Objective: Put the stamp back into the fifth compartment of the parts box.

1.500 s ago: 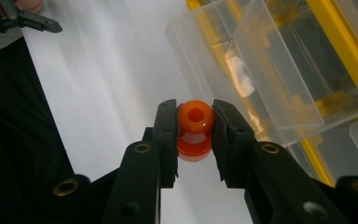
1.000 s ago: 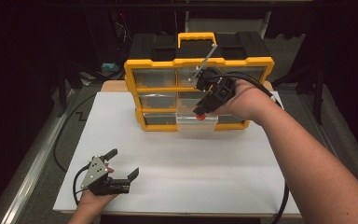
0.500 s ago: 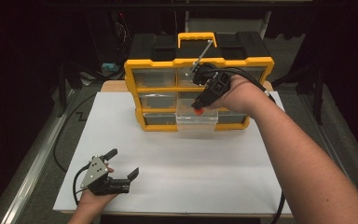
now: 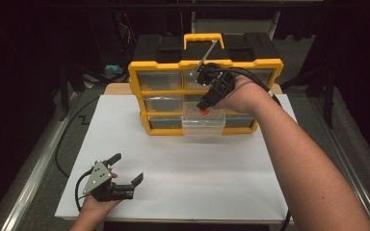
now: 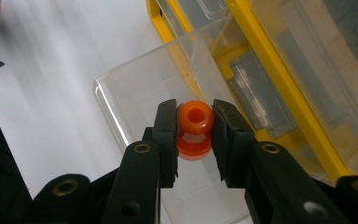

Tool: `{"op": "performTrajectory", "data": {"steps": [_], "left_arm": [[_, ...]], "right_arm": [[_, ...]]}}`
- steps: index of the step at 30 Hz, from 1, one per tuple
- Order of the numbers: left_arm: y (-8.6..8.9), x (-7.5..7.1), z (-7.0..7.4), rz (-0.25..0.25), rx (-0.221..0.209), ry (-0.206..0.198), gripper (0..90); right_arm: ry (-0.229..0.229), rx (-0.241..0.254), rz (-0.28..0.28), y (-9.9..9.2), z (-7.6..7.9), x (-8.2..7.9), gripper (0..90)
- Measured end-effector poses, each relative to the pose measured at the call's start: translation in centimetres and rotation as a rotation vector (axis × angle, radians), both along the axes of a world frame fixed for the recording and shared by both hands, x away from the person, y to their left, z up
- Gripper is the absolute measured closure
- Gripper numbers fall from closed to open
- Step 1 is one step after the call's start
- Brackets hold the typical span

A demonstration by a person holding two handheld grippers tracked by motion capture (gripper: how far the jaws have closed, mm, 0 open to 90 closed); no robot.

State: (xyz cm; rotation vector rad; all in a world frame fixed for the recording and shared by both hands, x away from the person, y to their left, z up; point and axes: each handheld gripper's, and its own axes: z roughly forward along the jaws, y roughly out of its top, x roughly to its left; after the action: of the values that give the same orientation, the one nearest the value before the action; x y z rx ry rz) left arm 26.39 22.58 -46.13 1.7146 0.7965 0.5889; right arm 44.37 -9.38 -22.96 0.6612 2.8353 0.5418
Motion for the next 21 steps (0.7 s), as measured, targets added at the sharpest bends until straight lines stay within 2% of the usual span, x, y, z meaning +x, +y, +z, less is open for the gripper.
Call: {"op": "performTrajectory", "data": {"steps": [14,21], "left_arm": [[0.0,0.0,0.0,-0.002,0.002,-0.002,0.3],[0.0,0.0,0.0,-0.003,0.002,-0.002,0.3]], "right_arm": [[0.027,-0.007,-0.008,-0.1,-1.8,0.3,73.2],[0.02,0.003,-0.016,-0.3,-1.7,0.4,73.2]]}}
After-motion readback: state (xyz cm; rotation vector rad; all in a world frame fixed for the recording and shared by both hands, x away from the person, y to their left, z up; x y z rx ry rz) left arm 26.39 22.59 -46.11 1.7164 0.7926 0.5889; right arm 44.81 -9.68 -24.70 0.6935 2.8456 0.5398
